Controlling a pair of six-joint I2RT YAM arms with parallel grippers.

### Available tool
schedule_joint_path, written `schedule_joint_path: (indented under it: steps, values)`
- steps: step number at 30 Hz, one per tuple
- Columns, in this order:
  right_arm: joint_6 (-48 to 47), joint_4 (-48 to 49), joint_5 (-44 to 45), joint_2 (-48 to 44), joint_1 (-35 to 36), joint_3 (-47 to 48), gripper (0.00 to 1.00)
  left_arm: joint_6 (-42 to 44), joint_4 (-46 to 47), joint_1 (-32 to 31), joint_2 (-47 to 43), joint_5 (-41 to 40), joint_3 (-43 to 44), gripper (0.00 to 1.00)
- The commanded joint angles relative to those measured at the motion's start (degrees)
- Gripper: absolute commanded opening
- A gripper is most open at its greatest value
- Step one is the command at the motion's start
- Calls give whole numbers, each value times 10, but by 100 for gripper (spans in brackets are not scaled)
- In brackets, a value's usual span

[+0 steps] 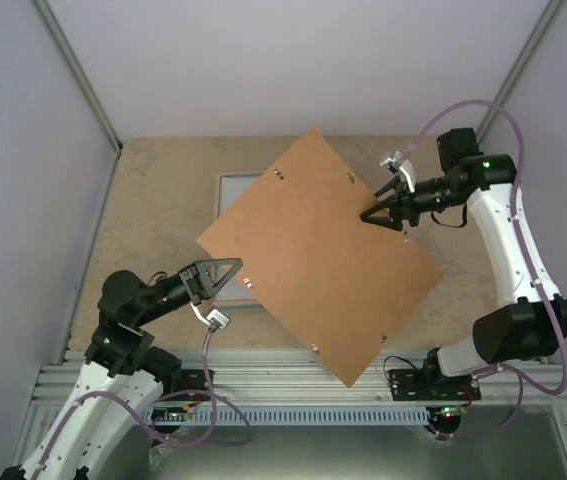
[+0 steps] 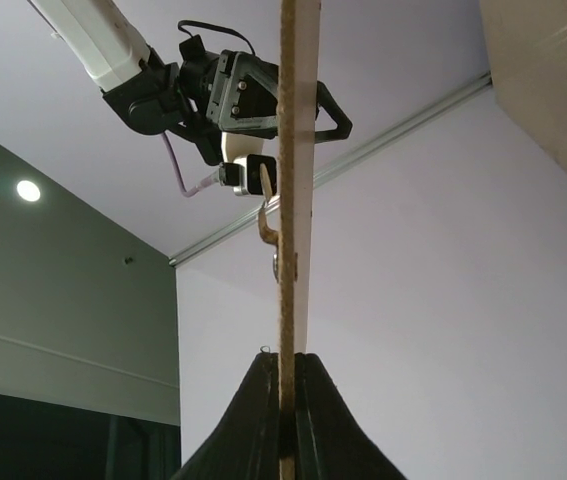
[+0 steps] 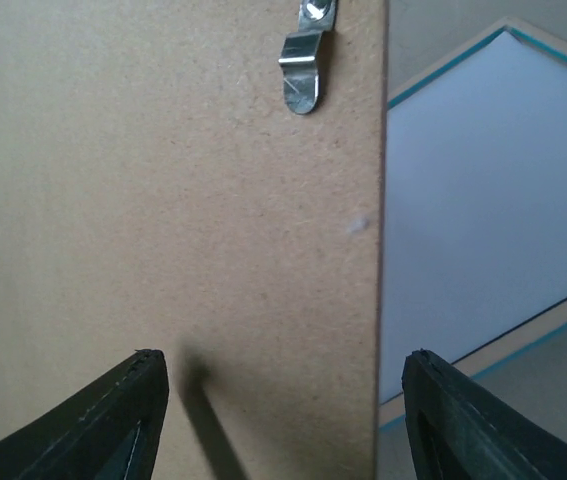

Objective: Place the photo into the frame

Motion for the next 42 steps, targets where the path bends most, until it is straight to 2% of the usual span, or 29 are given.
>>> schedule_joint_path:
  steps: [1, 5, 11, 12, 16, 20, 24, 25, 27, 29, 31, 32, 33, 36, 38, 42]
  values:
    - [-1, -7, -49, -3, -1, -16, 62, 62, 77, 1, -8, 19, -8, 0]
    - [20, -6, -85, -1, -1, -15, 42, 60, 85, 1, -9, 8, -21, 0]
    - [29, -6, -100, 0, -1, -16, 2, 31, 120, 1, 4, -36, -35, 0]
    - [29, -5, -97, 0, -2, -15, 1, 24, 126, 1, 7, -44, -35, 2]
    - [37, -4, -119, 8, -33, 3, 0, 1, 151, 1, 30, -96, -37, 32]
    - [47, 6, -193, 23, -108, 35, 1, -52, 186, 1, 55, -159, -34, 57]
    - [108, 86, -247, 22, -159, 47, 1, -121, 212, 1, 93, -230, -23, 82]
    - [142, 128, -257, 15, -167, 35, 1, -148, 211, 1, 102, -253, -17, 86]
    - [240, 277, -273, -8, -178, -3, 1, -218, 189, 1, 121, -307, 2, 94]
    - [388, 463, -274, -47, -182, -71, 1, -287, 141, 1, 147, -351, 33, 98]
    - [541, 668, -262, -86, -185, -144, 1, -394, 91, 1, 179, -382, 83, 99]
    - [614, 744, -255, -99, -184, -166, 1, -463, 55, 1, 200, -394, 126, 99]
    - [649, 795, -249, -103, -183, -177, 0, -546, -11, 1, 226, -403, 174, 99]
    - [705, 854, -240, -95, -180, -174, 1, -760, -182, 1, 319, -370, 327, 99]
    - [744, 906, -234, -97, -177, -185, 1, -860, -254, 1, 360, -290, 395, 98]
    - [799, 962, -223, -102, -164, -196, 1, -1029, -246, 1, 389, -166, 413, 97]
